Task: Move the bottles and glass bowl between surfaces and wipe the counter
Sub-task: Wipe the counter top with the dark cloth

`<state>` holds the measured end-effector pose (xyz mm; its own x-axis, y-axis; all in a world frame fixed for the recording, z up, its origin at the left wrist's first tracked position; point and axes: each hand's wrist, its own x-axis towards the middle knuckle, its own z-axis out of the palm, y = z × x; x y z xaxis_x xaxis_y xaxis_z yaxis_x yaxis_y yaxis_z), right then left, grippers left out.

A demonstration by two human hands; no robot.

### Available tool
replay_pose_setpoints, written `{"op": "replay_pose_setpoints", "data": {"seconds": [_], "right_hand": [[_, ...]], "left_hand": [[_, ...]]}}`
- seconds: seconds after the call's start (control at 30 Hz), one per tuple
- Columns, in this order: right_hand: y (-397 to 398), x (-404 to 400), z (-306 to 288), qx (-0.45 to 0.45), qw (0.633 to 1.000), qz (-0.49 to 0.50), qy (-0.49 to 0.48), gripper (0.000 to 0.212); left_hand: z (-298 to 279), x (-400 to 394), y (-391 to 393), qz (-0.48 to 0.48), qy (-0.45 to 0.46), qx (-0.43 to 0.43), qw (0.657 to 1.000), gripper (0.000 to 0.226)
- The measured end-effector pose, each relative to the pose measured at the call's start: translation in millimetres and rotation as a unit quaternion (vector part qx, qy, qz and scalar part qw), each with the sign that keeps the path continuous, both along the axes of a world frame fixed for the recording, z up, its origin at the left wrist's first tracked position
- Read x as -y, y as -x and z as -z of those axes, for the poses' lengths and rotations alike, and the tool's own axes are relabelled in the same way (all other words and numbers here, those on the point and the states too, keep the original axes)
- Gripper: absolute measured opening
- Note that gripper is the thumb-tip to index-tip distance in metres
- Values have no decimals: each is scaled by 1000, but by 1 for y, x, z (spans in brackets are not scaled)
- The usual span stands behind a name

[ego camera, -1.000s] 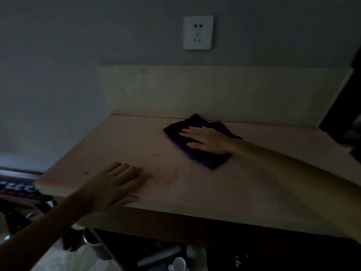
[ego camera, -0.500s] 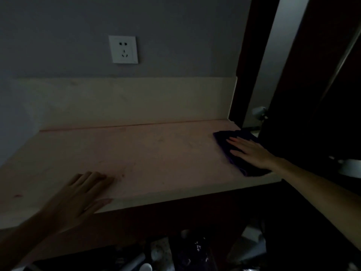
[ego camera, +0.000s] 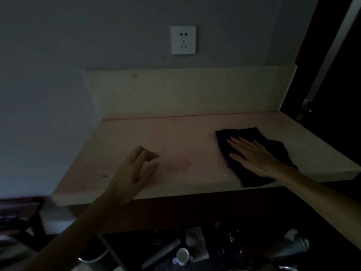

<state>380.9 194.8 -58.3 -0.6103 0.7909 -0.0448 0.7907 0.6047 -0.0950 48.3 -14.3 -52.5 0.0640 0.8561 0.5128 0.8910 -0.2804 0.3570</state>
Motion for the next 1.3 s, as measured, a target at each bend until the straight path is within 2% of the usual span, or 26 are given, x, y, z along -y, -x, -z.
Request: {"op": "replay_pose_setpoints", "data": {"seconds": [0.07, 0.13, 0.37, 0.47, 0.57, 0.73, 0.83, 1.0, 1.17, 1.3], "right_hand": [[62, 25, 0, -5, 999, -32, 0, 70], [130, 51, 2, -13, 998, -67, -3, 70], [359, 149, 8, -48, 983, -179, 9, 69], [409, 185, 9, -56, 975, -216, 14, 68], [416, 195, 10, -55, 967, -248, 7, 65], [373, 186, 12, -56, 934, -351, -6, 65], [320, 155, 9, -46, 934, -355, 1, 64], [205, 64, 5, -33, 963, -268, -6, 62], [65, -29, 3, -25, 991, -135, -11, 62], [-50, -78, 1, -19, 999, -50, -8, 63]], "left_hand": [[-6, 20, 26, -16, -14, 53, 998, 24], [-10, 45, 58, -25, -14, 62, 998, 20], [-18, 131, 157, -120, -48, 103, 986, 29], [-23, 158, 175, -156, -43, 99, 982, 35], [-28, 168, 181, -176, -47, 90, 979, 35], [-24, 141, 155, -170, -59, 81, 980, 35], [-18, 108, 120, -149, -59, 78, 984, 33], [-9, 38, 41, -92, -35, 59, 993, 33], [1, -44, -64, 4, 7, -8, 1000, 33], [12, -97, -143, 52, 34, -59, 996, 39]]}}
